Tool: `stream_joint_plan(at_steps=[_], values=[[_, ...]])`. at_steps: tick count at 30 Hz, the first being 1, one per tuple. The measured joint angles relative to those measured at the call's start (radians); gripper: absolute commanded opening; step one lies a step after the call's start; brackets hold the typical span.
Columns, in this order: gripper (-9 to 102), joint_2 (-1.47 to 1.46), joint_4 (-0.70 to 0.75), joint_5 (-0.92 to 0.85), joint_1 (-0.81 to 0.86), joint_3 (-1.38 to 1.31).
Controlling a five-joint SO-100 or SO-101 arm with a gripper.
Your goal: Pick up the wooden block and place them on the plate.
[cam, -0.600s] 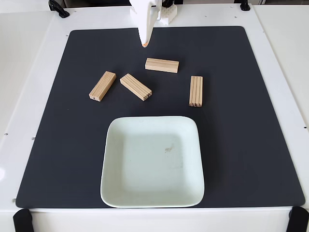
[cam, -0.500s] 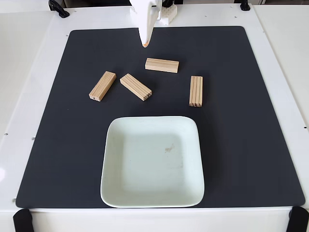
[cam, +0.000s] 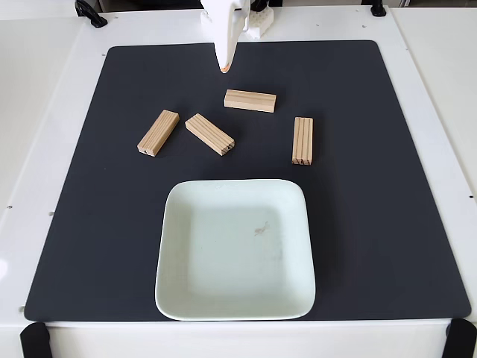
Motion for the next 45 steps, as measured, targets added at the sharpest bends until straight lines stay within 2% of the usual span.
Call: stream_joint_plan(at_steps=[26, 32, 45], values=[[0, 0.000, 0.003, 0.000, 0.000, 0.000], [0, 0.000, 0.130, 0.000, -0.003, 0.000], [0, 0.000, 0.141, 0.000, -0.003, 0.000]])
